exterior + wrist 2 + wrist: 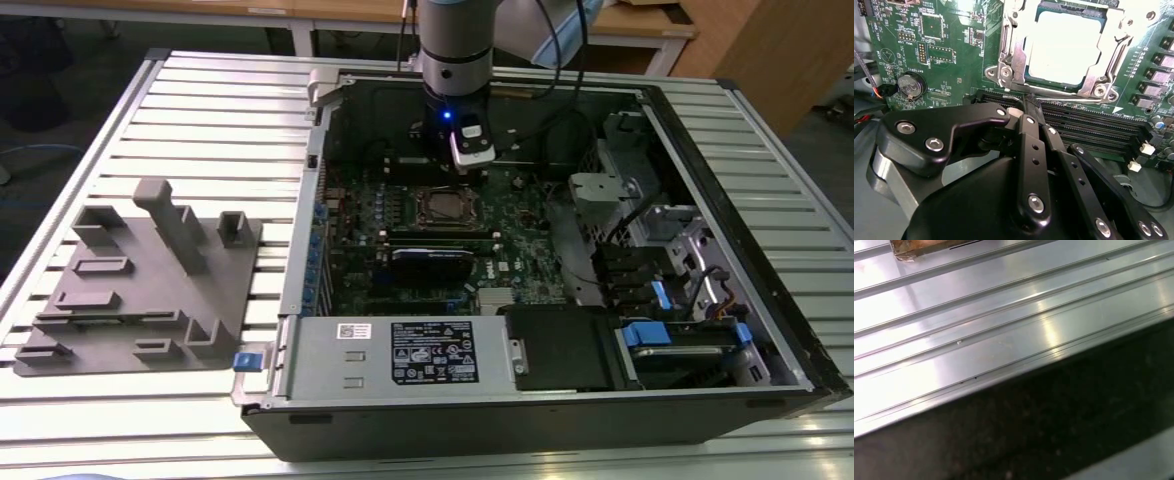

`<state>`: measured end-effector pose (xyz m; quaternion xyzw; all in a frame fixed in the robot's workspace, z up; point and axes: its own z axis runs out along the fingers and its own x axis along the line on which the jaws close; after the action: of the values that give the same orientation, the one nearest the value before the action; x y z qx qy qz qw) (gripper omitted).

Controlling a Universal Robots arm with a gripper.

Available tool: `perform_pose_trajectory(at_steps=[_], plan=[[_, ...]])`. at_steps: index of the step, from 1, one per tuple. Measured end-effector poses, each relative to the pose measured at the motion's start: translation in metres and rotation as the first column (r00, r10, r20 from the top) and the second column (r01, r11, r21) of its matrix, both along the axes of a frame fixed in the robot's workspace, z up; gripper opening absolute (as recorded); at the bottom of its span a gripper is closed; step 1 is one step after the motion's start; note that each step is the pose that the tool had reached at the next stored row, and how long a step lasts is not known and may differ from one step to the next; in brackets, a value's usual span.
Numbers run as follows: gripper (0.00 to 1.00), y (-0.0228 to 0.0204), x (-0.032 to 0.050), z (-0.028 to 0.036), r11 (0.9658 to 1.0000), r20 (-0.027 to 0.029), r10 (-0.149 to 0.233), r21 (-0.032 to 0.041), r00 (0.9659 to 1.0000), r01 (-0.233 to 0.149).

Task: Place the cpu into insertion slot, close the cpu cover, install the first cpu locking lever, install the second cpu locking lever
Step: 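Install the first cpu locking lever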

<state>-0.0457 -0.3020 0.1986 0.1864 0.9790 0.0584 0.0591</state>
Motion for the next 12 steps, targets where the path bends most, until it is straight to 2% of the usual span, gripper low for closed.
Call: perform_pose_trajectory(at_steps=[12], plan=[[0.11,-0.0002,0.0007,-0.0006,1.0,0.0025,0.0,-0.0029,1.0,0.0]])
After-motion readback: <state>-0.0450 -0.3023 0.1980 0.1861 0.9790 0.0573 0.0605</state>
